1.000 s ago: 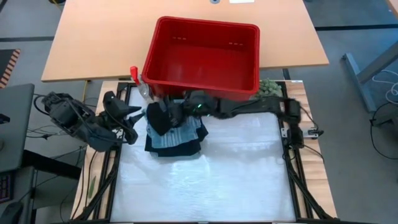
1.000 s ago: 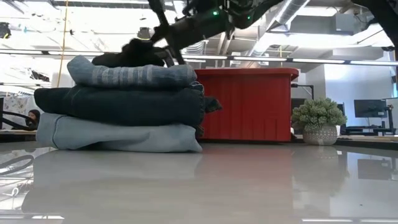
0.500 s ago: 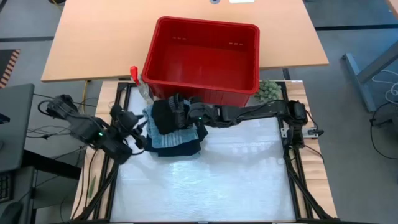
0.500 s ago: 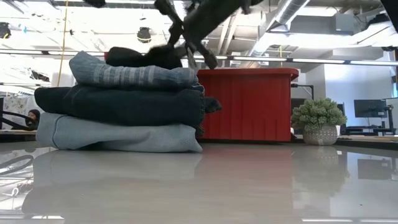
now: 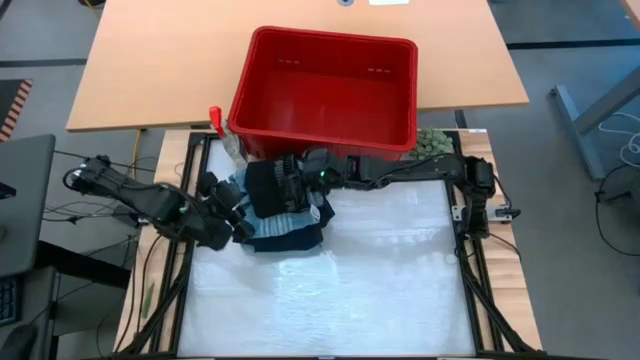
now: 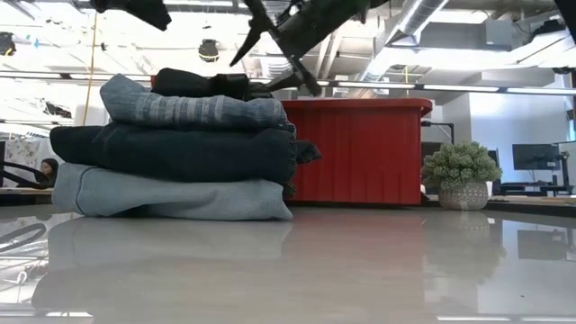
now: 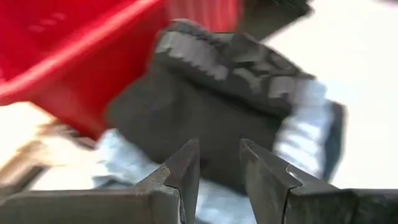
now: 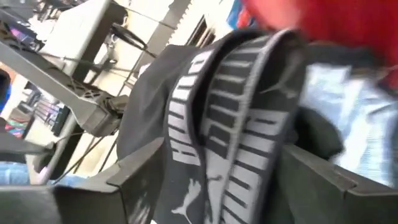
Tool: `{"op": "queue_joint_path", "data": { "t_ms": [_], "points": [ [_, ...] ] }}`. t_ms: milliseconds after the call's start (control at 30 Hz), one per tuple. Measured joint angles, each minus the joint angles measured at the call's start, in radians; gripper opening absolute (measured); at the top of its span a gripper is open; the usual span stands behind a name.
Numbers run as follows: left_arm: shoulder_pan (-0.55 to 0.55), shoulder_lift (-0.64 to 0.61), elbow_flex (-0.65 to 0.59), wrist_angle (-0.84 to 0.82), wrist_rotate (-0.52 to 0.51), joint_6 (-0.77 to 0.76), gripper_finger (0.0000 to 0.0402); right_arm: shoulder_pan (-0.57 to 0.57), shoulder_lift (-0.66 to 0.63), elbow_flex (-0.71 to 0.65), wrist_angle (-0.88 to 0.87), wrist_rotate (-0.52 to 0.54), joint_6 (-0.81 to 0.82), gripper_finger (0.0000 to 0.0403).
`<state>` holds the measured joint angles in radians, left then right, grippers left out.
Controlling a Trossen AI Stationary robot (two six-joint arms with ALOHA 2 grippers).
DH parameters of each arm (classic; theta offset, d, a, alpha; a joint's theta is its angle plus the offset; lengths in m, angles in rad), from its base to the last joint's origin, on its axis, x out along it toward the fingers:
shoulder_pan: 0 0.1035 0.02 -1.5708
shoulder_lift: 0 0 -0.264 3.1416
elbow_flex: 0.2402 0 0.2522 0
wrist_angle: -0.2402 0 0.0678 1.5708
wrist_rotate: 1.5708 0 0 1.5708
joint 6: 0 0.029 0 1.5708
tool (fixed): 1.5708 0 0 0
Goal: Fold laundry
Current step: Stack the black boxer on the blue shirt, then put the folded blue and black pants, blue shirt, and black boxer into the red laundry bin
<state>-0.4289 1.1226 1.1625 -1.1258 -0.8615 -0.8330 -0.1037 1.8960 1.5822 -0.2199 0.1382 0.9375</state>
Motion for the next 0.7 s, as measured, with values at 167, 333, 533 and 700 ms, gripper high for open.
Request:
{"op": "queue_joint_path", "data": {
  "t_ms": [167, 333, 533, 700],
  "points": [
    [0.087, -0.076, 0.000, 0.163, 0.125, 0.133, 0.0105, -0.036, -0.064, 0.001, -0.053, -0.002, -0.019, 0.0325],
    [0.227, -0.087, -0.001, 0.240, 0.203, 0.174, 0.0105, -0.066, -0.142, 0.001, -0.239, -0.006, -0.043, 0.0326],
    [0.428, -0.067, -0.053, 0.244, 0.439, 0.127, 0.0105, -0.045, -0.210, -0.001, -0.487, 0.048, -0.235, 0.0325],
    [0.429, -0.170, -0.053, 0.195, 0.381, -0.028, 0.0105, -0.028, -0.305, -0.239, -0.275, -0.056, -0.299, 0.0325]
  ]
}}
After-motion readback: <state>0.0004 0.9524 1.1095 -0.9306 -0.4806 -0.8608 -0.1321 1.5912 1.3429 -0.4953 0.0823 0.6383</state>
